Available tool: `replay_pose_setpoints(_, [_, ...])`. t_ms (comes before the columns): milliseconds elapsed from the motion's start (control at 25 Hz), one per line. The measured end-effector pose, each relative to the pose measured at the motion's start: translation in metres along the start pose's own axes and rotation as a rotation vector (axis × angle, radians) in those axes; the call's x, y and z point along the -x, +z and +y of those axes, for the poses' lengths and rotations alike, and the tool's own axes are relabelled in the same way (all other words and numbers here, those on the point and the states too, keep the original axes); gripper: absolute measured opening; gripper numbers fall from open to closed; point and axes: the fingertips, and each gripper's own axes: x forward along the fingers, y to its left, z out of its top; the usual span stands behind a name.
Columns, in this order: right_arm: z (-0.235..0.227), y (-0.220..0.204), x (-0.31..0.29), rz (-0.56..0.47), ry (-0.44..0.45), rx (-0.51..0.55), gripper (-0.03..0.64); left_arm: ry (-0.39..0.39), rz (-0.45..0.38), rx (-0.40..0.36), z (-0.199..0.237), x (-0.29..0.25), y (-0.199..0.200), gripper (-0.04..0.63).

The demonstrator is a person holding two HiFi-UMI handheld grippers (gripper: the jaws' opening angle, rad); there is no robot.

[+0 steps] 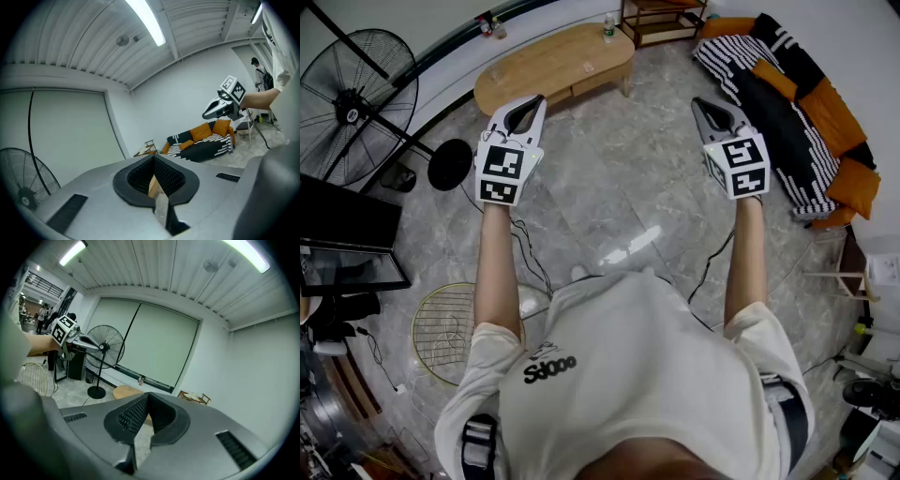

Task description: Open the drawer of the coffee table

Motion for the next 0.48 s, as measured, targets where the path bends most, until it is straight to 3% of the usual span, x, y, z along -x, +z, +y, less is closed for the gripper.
replay_pose_setpoints(480, [-0.046, -0.021, 0.007, -0.052, 0.019, 0.003, 0.006, 0.009, 0.023, 0.006, -0.038, -0.033, 0.019, 0.017])
